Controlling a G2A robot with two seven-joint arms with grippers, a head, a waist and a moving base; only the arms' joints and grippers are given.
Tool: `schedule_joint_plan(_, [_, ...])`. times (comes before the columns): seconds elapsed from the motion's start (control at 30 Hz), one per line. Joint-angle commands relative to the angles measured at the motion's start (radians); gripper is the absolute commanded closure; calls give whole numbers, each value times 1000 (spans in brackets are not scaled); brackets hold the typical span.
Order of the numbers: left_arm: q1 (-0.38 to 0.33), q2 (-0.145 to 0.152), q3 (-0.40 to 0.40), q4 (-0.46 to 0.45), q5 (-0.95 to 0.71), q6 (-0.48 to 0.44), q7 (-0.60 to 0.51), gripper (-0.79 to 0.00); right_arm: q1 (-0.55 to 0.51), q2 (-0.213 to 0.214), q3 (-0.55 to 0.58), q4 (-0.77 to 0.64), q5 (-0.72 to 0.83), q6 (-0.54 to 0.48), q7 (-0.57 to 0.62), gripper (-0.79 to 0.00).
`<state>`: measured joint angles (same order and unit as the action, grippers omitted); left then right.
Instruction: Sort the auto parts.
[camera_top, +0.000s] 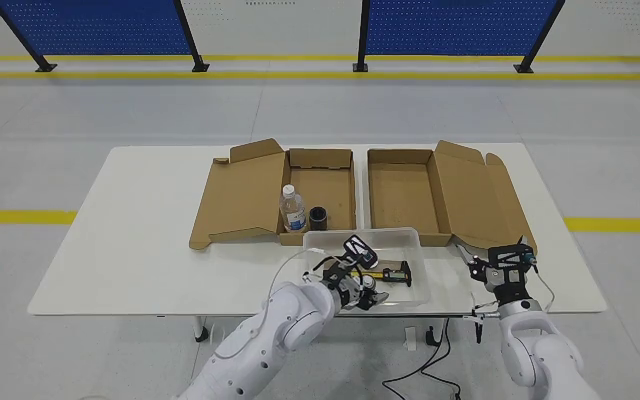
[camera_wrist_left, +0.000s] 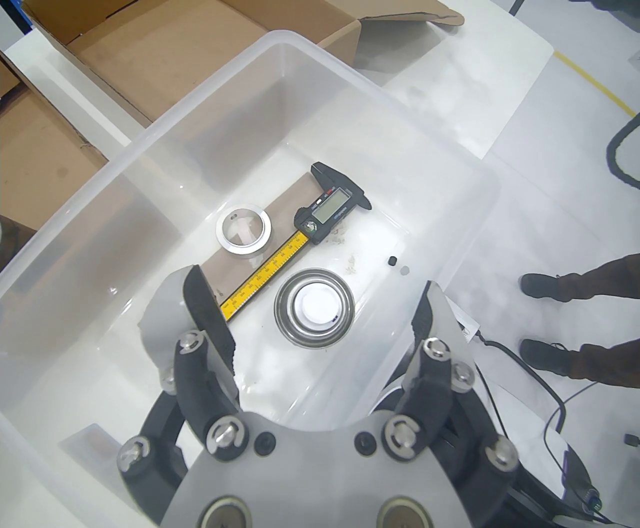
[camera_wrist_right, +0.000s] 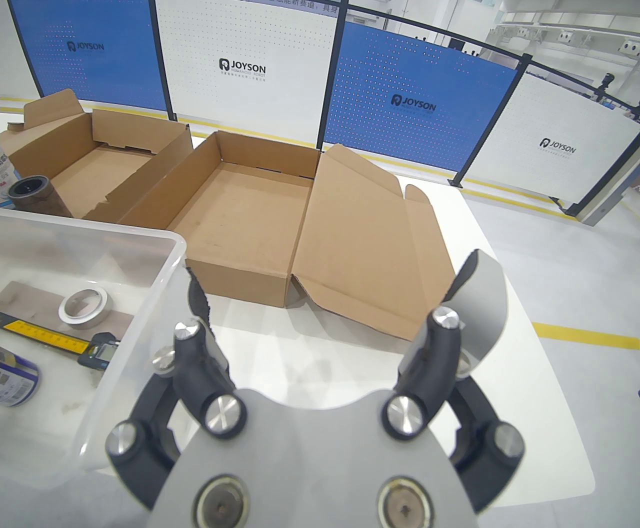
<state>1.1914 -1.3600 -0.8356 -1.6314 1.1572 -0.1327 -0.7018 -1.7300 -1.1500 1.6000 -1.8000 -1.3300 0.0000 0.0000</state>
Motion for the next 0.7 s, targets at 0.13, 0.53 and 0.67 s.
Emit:
schedule_joint_plan(0.13, [-15, -3, 11, 19, 12, -12, -13, -606, 0, 0, 0, 0, 0, 0, 0, -785])
schedule_joint_plan(0.53, [-32, -8, 25, 55, 41, -21, -29, -465, 0, 0, 0, 0, 0, 0, 0, -785])
schedule_joint_plan(0.67, [-38, -10, 32, 64, 56, -27, -32, -456, 0, 0, 0, 0, 0, 0, 0, -785])
